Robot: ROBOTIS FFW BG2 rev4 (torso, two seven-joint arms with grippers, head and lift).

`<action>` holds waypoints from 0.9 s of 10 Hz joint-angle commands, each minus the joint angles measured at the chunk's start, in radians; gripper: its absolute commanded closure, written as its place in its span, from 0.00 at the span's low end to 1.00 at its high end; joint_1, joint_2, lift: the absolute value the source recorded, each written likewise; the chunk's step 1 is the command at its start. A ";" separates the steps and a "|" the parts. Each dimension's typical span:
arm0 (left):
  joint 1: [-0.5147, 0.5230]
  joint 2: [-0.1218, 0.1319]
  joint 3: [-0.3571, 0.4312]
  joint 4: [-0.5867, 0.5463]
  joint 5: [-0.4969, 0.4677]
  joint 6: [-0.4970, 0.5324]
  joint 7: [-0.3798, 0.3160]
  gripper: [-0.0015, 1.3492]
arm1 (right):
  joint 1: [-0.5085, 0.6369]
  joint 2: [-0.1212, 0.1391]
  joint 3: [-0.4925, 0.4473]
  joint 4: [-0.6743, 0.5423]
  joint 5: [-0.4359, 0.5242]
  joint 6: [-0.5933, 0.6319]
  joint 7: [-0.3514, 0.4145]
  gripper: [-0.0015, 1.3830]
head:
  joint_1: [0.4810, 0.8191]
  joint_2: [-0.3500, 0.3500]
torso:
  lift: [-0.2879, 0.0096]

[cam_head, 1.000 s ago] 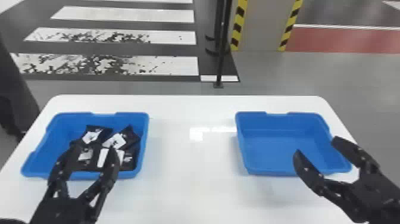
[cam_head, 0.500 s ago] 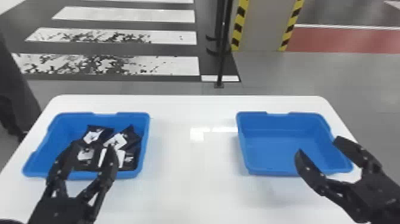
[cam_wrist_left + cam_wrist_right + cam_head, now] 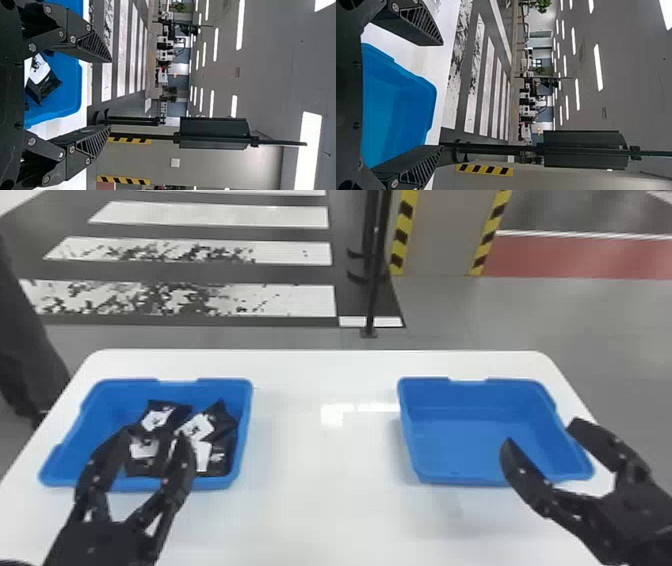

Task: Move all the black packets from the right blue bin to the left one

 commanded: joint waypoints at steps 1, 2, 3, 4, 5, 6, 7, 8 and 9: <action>0.002 -0.003 0.000 -0.001 0.000 0.000 0.000 0.36 | 0.001 0.001 0.000 -0.001 -0.002 0.000 -0.002 0.07 | 0.63 0.43 | 0.50; 0.000 -0.003 -0.002 -0.001 0.000 0.000 0.000 0.36 | 0.001 0.001 0.000 -0.001 -0.002 0.000 -0.002 0.07 | 0.63 0.43 | 0.50; 0.002 -0.003 -0.002 -0.001 0.000 0.000 0.000 0.36 | 0.003 0.001 0.000 -0.001 -0.002 0.000 -0.002 0.07 | 0.63 0.43 | 0.50; 0.002 -0.003 -0.002 -0.001 0.002 0.000 0.000 0.36 | 0.003 0.001 0.000 -0.001 -0.002 0.000 -0.002 0.07 | 0.63 0.43 | 0.50; 0.002 -0.003 -0.002 -0.001 0.002 0.000 0.000 0.36 | 0.003 0.001 0.000 -0.004 0.000 0.000 -0.002 0.07 | 0.63 0.43 | 0.50; 0.002 -0.003 -0.004 -0.001 0.000 0.002 0.000 0.36 | 0.003 0.003 0.000 -0.004 0.000 0.000 -0.002 0.07 | 0.63 0.43 | 0.50; 0.002 -0.003 -0.004 -0.001 0.000 0.000 0.000 0.36 | 0.003 0.003 0.000 -0.004 0.000 0.000 -0.002 0.07 | 0.63 0.43 | 0.50; 0.002 -0.003 -0.004 -0.001 0.000 0.000 0.000 0.36 | 0.001 0.003 0.000 -0.004 -0.002 0.000 -0.002 0.07 | 0.63 0.43 | 0.50; 0.000 -0.003 -0.006 -0.001 0.000 0.000 0.000 0.36 | 0.003 0.003 0.000 -0.004 -0.002 -0.002 -0.002 0.07 | 0.63 0.43 | 0.50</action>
